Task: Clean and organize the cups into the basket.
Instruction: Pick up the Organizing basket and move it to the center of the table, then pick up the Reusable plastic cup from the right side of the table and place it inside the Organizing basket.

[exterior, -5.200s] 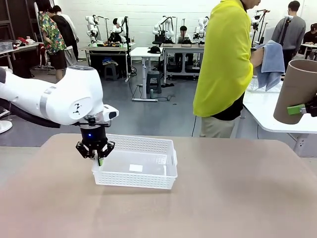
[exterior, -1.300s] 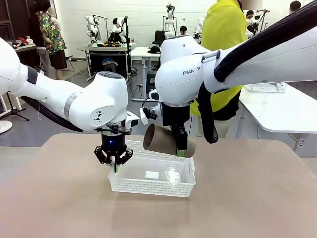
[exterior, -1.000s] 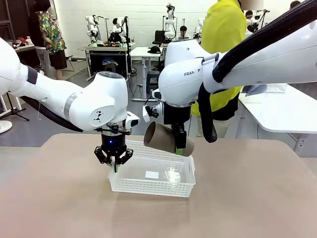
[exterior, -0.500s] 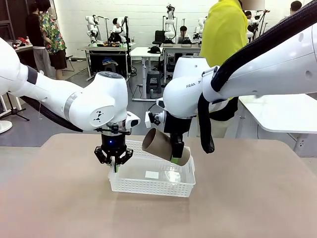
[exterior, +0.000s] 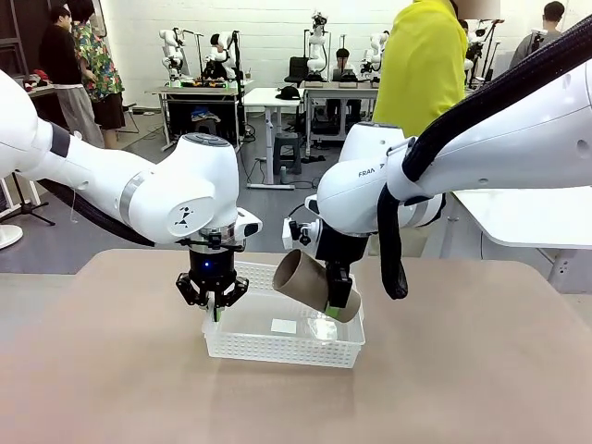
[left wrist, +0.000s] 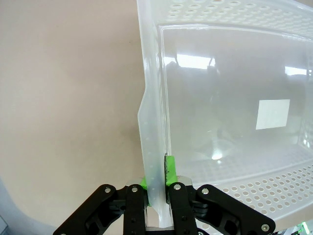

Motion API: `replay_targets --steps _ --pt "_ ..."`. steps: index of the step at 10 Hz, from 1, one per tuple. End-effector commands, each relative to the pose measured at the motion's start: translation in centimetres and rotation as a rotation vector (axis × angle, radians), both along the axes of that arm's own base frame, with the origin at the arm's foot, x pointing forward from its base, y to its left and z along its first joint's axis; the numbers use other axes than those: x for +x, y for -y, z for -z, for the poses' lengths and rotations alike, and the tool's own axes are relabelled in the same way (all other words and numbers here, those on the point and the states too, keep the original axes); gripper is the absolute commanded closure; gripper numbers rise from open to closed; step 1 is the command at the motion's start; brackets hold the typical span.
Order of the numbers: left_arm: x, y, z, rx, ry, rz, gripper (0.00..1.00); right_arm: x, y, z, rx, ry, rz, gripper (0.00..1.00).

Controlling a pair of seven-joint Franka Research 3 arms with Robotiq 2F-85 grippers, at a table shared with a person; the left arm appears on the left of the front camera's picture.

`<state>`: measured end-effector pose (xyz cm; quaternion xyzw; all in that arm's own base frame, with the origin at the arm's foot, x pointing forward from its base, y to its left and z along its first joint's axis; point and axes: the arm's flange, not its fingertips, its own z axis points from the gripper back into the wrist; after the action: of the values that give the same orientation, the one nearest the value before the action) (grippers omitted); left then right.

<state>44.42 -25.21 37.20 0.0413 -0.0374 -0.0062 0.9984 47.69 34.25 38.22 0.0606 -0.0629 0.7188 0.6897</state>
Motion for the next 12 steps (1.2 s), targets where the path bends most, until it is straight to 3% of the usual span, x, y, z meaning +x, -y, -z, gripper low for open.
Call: replay_targets --steps 1,4,12 --pt "-0.1 0.1 0.0 0.001 0.001 0.003 1.00 -0.8 0.5 0.7 0.024 -0.029 -0.019 0.19" --pt "-0.1 0.1 0.0 0.001 0.001 0.003 1.00 -1.2 -0.1 2.0 -0.012 -0.116 -0.027 0.19" --pt "-0.1 0.1 0.0 0.001 0.001 0.003 1.00 0.9 -1.6 4.9 -0.042 -0.239 -0.046 0.19"
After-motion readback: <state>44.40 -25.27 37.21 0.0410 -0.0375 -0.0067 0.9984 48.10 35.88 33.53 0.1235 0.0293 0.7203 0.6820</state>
